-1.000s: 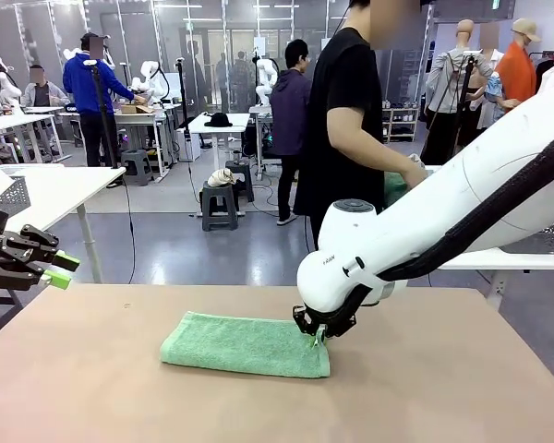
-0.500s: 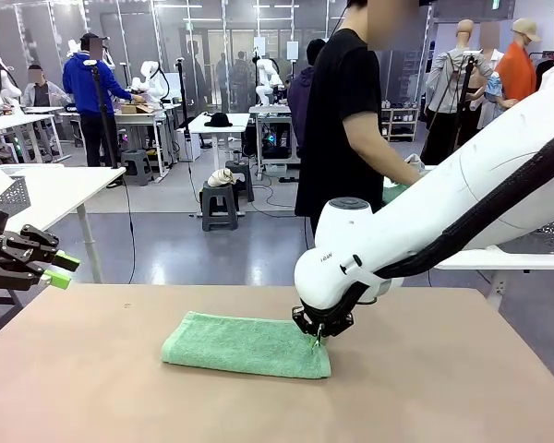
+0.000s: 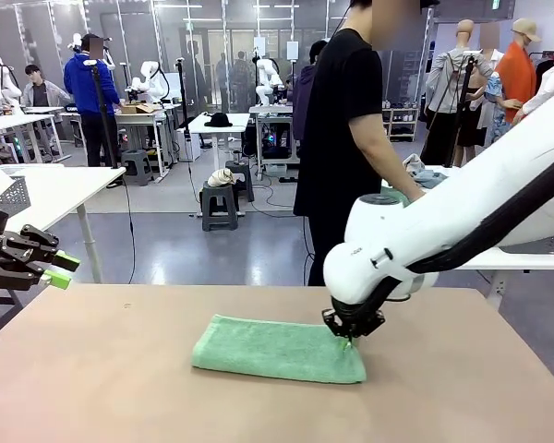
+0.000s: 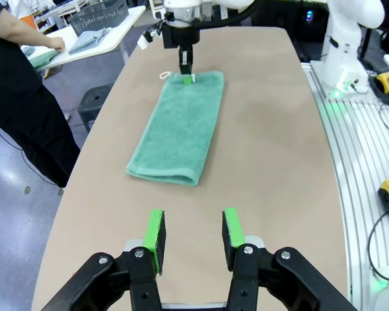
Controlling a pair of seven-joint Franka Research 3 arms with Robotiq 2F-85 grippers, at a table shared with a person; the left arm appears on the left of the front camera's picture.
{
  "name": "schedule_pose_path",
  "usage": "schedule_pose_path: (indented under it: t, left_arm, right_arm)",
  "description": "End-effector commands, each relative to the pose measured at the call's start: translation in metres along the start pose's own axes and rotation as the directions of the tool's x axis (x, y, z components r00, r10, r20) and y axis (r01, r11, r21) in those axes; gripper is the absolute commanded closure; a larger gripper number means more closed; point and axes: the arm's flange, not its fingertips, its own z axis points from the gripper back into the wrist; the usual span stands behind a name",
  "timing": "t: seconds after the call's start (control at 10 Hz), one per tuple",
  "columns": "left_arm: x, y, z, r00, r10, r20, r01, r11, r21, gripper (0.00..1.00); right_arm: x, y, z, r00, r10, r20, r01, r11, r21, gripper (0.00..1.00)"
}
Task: Fold the towels and place them in the basket.
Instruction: When a person lays out a Towel with hook on the table, fold it in half twice.
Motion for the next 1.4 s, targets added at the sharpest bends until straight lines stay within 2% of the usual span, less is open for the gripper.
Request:
schedule_pose_path:
  t: [0.0, 0.4, 0.6, 0.7, 0.8, 1.1, 1.3]
  left_arm:
    - [0.003, -0.001, 0.002, 1.0, -0.006, 0.017, 0.006, 1.0, -0.001, 0.53]
    - [0.003, -0.001, 0.002, 1.0, -0.006, 0.017, 0.006, 1.0, -0.001, 0.53]
    - [0.003, -0.001, 0.002, 1.0, -0.006, 0.017, 0.006, 1.0, -0.001, 0.53]
    - [0.003, -0.001, 0.002, 1.0, -0.006, 0.017, 0.006, 1.0, -0.001, 0.53]
    - [0.003, -0.001, 0.002, 1.0, -0.006, 0.017, 0.006, 1.0, -0.001, 0.53]
    - [0.003, -0.001, 0.002, 1.0, -0.006, 0.017, 0.006, 1.0, -0.001, 0.53]
    - [0.003, -0.001, 0.002, 1.0, -0.006, 0.017, 0.006, 1.0, -0.001, 0.53]
  right_arm:
    - [-0.009, -0.016, 0.018, 0.998, 0.068, 0.007, -0.068, 0.997, -0.036, 1.0]
    - [0.007, -0.011, 0.044, 0.987, 0.16, 0.025, -0.158, 0.985, -0.073, 1.0]
    - [0.018, 0.027, 0.067, 0.985, 0.172, 0.008, -0.171, 0.98, -0.105, 1.0]
    - [0.027, 0.051, 0.072, 0.99, 0.134, -0.037, -0.137, 0.985, -0.103, 1.0]
    - [0.038, 0.074, 0.073, 0.989, 0.141, -0.042, -0.145, 0.981, -0.129, 1.0]
    - [0.069, 0.144, 0.057, 0.987, 0.15, -0.054, -0.156, 0.981, -0.118, 1.0]
    - [0.084, 0.18, 0.043, 0.996, 0.089, -0.02, -0.09, 0.993, -0.08, 1.0]
